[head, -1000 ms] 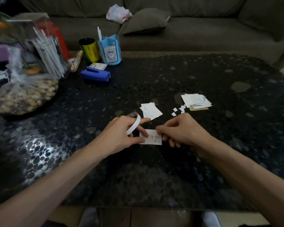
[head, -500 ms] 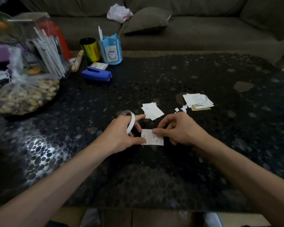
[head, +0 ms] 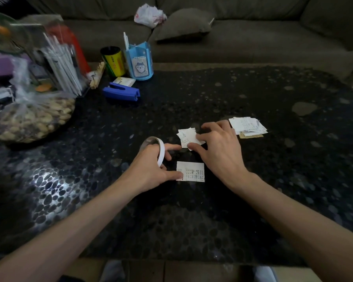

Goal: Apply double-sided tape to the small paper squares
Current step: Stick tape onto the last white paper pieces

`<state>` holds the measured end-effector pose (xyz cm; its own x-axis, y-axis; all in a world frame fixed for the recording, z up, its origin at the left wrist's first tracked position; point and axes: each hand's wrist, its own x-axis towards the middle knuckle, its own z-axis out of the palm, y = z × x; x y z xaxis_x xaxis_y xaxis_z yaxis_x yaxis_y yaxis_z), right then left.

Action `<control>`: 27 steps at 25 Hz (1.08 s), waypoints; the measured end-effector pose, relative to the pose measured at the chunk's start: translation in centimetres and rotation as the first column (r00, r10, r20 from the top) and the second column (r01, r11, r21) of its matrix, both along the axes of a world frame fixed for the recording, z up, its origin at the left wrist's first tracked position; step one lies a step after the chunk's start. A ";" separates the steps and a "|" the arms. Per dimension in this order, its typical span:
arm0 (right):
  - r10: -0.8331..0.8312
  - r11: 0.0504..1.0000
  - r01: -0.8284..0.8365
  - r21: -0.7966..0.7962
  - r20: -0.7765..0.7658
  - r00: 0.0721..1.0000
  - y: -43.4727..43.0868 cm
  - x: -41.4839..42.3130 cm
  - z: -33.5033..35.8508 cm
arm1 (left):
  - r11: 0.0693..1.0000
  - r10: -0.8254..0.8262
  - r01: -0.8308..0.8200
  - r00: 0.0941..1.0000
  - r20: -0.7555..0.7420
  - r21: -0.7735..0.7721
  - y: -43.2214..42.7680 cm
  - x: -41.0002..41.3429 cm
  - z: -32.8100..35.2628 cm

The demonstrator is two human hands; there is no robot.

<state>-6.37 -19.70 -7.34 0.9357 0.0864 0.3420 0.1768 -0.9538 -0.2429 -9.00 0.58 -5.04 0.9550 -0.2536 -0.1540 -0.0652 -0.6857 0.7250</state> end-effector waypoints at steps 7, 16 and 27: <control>0.031 0.994 -0.039 0.103 0.083 0.996 0.3 -0.4 -0.6 | 0.996 0.087 -0.085 0.995 0.056 -0.039 0.4 0.1 0.2; 0.311 0.929 -0.345 0.132 0.223 0.924 -1.0 -1.4 0.1 | 0.798 0.345 -0.422 0.905 -0.247 -0.430 -0.3 0.6 2.0; 0.205 0.557 0.316 0.768 -0.496 0.844 -1.2 -3.6 3.0 | 0.880 0.207 -0.292 0.945 -0.251 -0.374 0.0 -0.2 1.8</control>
